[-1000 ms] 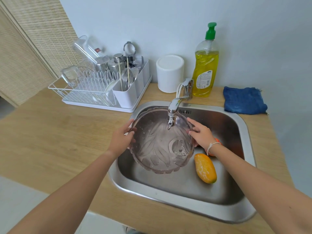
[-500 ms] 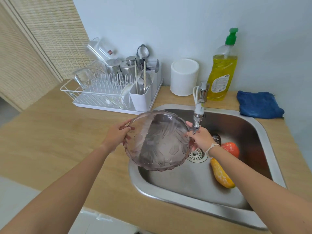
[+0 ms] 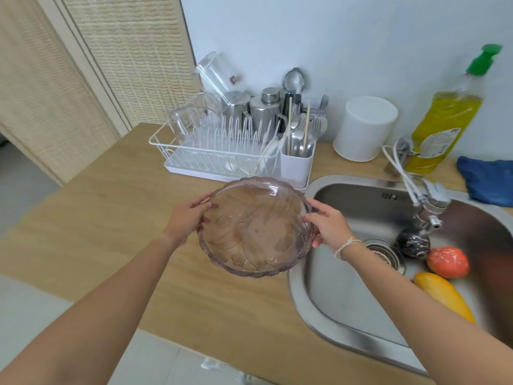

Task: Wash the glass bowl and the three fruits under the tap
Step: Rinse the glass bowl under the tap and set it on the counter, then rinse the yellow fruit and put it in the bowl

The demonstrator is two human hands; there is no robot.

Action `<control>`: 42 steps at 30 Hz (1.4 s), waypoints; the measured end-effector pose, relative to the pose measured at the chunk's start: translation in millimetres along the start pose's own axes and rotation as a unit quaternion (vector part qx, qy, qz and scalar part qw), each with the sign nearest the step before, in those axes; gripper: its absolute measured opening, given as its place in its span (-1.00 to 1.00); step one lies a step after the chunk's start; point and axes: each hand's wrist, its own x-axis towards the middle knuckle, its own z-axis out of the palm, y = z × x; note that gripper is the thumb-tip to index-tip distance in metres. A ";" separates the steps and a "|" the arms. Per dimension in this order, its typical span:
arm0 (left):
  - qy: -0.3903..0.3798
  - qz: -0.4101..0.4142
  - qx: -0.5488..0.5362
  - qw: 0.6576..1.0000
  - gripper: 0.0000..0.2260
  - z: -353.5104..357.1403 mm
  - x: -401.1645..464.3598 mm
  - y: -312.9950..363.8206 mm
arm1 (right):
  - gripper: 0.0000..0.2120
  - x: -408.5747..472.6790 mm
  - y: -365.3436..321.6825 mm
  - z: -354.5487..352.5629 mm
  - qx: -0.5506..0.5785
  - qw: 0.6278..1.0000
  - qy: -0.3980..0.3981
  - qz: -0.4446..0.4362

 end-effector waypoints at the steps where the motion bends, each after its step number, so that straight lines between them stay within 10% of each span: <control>1: -0.002 0.000 0.001 1.000 -0.68 -6.4 3.0 -0.8 | -0.54 0.8 -1.3 7.1 0.000 1.000 0.001 0.002; 19: -0.037 0.025 -0.006 0.999 -0.69 -41.8 29.1 -18.8 | -0.55 -0.6 -2.7 47.3 -0.015 1.000 0.023 0.003; 26: 0.110 0.168 0.085 0.976 -0.77 -43.9 34.1 5.7 | -0.59 -3.3 3.7 31.0 0.037 0.997 0.068 -0.007; 42: -0.095 0.223 0.047 0.969 -0.82 162.1 -35.7 65.9 | -0.66 -47.9 59.4 -142.1 0.060 0.983 0.174 -0.006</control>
